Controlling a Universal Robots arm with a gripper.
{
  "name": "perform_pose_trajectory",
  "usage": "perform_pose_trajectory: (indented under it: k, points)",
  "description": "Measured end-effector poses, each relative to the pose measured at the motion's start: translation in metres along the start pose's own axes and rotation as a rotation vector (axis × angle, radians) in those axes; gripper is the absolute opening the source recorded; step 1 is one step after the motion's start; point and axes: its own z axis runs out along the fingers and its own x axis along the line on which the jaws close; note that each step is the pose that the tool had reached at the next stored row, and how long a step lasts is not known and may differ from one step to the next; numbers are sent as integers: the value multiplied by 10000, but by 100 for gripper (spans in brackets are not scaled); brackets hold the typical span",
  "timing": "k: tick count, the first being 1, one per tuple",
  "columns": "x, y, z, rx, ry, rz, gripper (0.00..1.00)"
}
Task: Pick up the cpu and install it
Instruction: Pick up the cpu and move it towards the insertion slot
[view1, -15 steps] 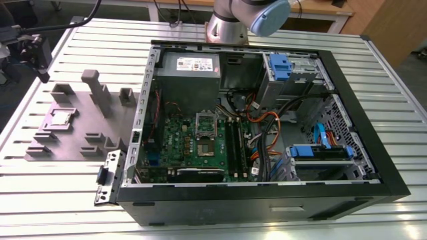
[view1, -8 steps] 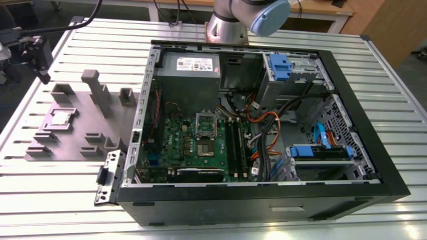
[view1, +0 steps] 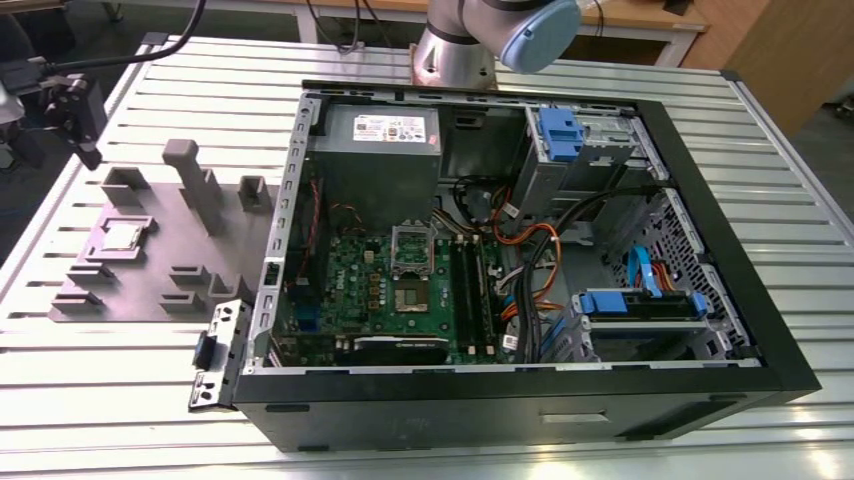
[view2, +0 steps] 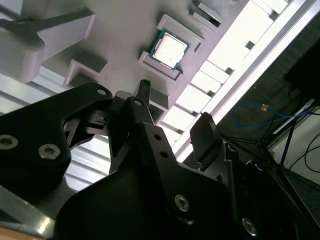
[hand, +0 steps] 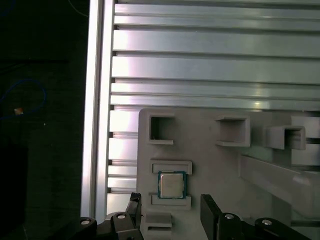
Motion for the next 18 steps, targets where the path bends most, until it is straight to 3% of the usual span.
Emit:
perform_pose_trajectory:
  k: [18]
  points:
    - [0,-5,114,0,7,0,59]
